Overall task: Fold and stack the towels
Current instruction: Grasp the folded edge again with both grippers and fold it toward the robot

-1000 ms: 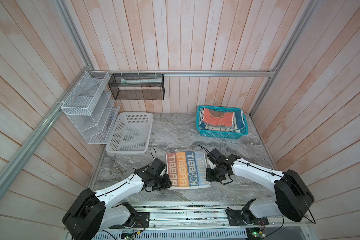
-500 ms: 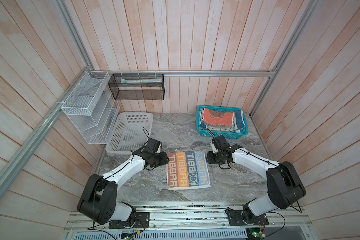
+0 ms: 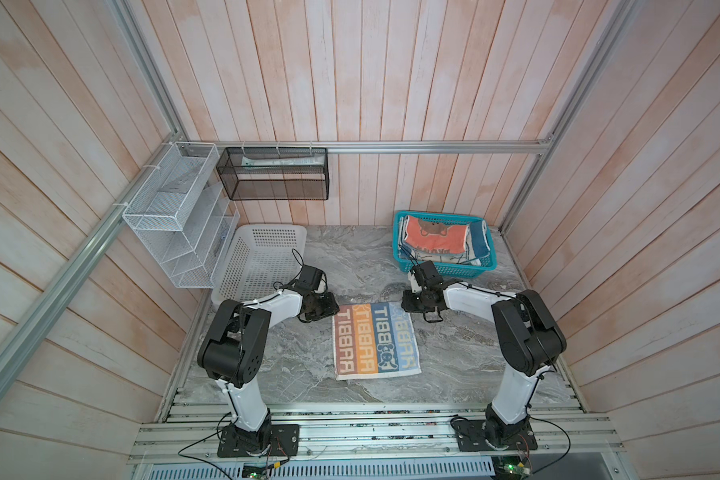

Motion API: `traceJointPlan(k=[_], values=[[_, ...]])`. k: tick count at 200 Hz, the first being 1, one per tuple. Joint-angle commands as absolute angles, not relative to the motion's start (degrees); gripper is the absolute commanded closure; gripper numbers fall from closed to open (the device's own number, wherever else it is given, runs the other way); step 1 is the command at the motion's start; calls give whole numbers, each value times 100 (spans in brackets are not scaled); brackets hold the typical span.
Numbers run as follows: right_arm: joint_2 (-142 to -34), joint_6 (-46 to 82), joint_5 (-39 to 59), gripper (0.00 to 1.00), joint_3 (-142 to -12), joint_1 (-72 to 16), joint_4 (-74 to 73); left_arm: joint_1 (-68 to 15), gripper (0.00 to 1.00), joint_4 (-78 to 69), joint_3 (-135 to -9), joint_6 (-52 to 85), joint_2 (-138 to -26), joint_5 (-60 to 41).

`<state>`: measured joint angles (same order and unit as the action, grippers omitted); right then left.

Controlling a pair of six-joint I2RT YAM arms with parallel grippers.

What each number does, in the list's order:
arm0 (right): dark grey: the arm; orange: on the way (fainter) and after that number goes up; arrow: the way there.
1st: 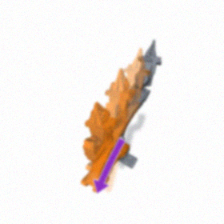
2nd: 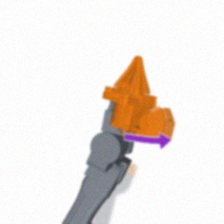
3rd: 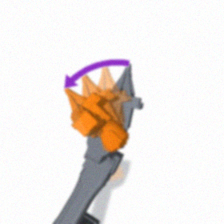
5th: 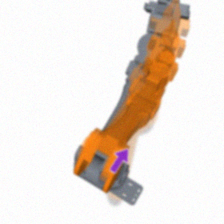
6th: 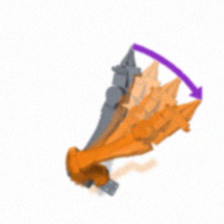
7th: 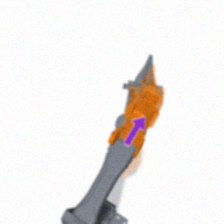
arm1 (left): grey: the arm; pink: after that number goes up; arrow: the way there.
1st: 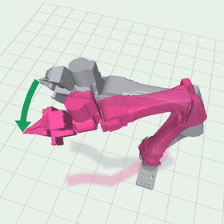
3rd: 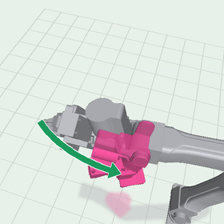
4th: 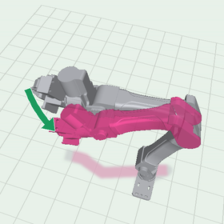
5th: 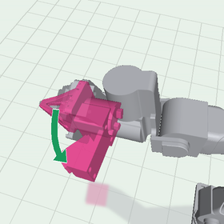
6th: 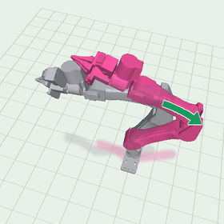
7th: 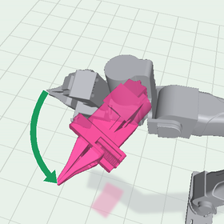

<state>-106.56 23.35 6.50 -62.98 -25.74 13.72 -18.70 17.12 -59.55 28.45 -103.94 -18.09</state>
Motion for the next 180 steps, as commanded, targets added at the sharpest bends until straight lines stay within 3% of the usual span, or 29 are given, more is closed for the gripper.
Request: traceJointPlan(k=[1,43,61,128,180], values=[[-10892,2210,623,71,-6430,-2563,1240,-1859,64,1628,-6176,2622,-10666,-1993],[-10971,2018,747,89,-6604,-2560,1329,-1845,100,1629,-6347,2411,-10701,-2223],[-10884,1880,731,100,-6648,-2558,1362,-1834,100,1651,-6430,2265,-10598,-2289],[-9714,1345,292,100,-6311,-2558,1213,-1830,100,1633,-6378,2031,-9627,-2557],[-9444,1076,625,100,-5575,-2541,692,-1828,100,958,-5535,1860,-9247,-2726]])
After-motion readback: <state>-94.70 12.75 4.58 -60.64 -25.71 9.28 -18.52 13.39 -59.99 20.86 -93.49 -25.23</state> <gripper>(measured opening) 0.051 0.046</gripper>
